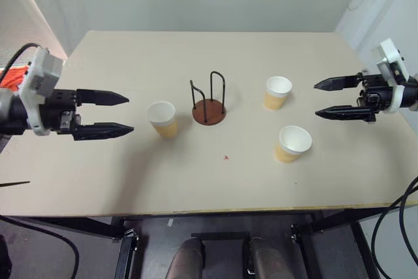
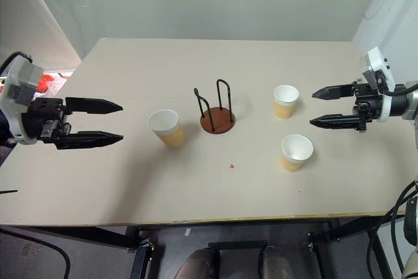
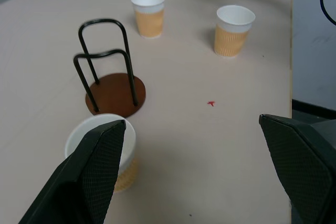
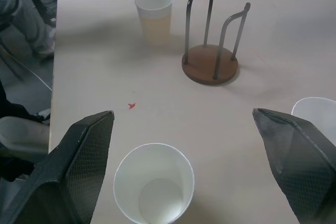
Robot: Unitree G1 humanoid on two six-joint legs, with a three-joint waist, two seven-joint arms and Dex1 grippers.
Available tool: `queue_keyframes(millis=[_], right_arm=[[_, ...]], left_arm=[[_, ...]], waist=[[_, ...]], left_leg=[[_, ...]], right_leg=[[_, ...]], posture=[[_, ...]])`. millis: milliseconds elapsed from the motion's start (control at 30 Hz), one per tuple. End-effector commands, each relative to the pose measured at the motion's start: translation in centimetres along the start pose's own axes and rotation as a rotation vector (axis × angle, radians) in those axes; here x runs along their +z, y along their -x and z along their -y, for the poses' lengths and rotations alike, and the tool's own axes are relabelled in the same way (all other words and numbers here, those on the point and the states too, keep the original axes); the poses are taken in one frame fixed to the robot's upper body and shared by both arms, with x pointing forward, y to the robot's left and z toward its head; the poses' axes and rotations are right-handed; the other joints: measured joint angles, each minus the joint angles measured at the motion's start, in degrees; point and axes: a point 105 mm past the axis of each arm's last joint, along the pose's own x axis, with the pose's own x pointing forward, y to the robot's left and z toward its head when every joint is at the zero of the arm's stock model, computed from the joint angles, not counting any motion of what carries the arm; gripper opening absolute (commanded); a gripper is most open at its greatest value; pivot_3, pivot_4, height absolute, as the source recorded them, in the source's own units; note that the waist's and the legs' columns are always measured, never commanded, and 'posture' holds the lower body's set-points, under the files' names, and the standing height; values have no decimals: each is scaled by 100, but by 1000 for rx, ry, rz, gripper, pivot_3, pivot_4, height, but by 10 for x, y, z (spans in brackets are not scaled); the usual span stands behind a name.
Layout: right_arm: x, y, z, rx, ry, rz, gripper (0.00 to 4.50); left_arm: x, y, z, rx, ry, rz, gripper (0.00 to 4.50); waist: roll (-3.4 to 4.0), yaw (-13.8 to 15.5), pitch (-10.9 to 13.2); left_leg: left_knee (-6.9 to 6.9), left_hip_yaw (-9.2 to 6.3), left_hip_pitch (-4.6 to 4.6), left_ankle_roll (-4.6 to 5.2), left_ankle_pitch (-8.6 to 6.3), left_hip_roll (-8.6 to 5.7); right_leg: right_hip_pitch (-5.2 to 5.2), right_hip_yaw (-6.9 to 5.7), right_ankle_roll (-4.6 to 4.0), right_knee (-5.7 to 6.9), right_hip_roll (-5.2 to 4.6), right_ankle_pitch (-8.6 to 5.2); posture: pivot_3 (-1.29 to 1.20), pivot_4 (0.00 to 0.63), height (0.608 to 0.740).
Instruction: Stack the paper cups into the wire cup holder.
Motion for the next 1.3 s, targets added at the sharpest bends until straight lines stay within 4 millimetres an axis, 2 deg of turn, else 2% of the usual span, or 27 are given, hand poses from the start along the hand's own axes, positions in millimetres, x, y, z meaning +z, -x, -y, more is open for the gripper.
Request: queue_keyframes(millis=[33, 333, 467, 667, 833, 967, 1100, 1300], right_arm=[[14, 4, -1, -10, 55, 22, 4500], [8, 3, 0, -35, 59, -1, 4500], [11, 1, -2, -23, 66, 13, 4500], [19, -9, -9, -1, 91, 39, 4500], [18, -14, -14, -7, 92, 41, 4500], [17, -12, -14, -39, 90, 36, 4500], [15, -10, -17, -56, 86, 37, 4500], [14, -6, -20, -96, 83, 39, 4500]], left_arm=[[9, -1, 1, -4, -35, 13, 4460], [5, 0, -8, 20, -33, 23, 4460], [11, -12, -14, 26, -39, 51, 4460], [18, -58, -27, 38, -69, 69, 4460], [11, -105, -30, 21, -76, 14, 4460], [4, -132, -33, 20, -81, -33, 4460], [-1, -156, -40, 49, -67, -65, 4460], [-16, -180, -55, 145, -34, -139, 4460]], waist=[[0, 0, 0], [0, 1, 0], [0, 16, 0], [1, 28, -1], [-1, 29, -1], [-1, 36, -1], [-1, 44, -1], [-1, 74, -1]], left_leg=[[0, 0, 0, 0, 0, 0], [0, 0, 0, 1, 1, 0], [7, 0, -1, 2, 2, 0], [29, 0, -2, 11, 7, -2], [35, 3, -4, 18, 12, -3], [36, 5, -6, 21, 20, -3], [41, 6, -6, 24, 23, -3], [51, 10, -8, 29, 29, -6]], right_leg=[[0, 0, 0, 0, 0, 0], [0, -1, 1, 1, 0, 1], [3, -1, 2, 1, 0, 2], [15, -2, 0, -2, -1, 16], [22, 0, 27, -12, -2, 36], [23, 0, 44, -14, -2, 45], [31, 0, 59, -18, -2, 54], [39, 4, 78, -25, -2, 66]], posture=[[0, 150, 740], [0, 150, 740], [0, 150, 740], [0, 150, 740], [0, 150, 740], [0, 150, 740], [0, 150, 740], [0, 150, 740]])
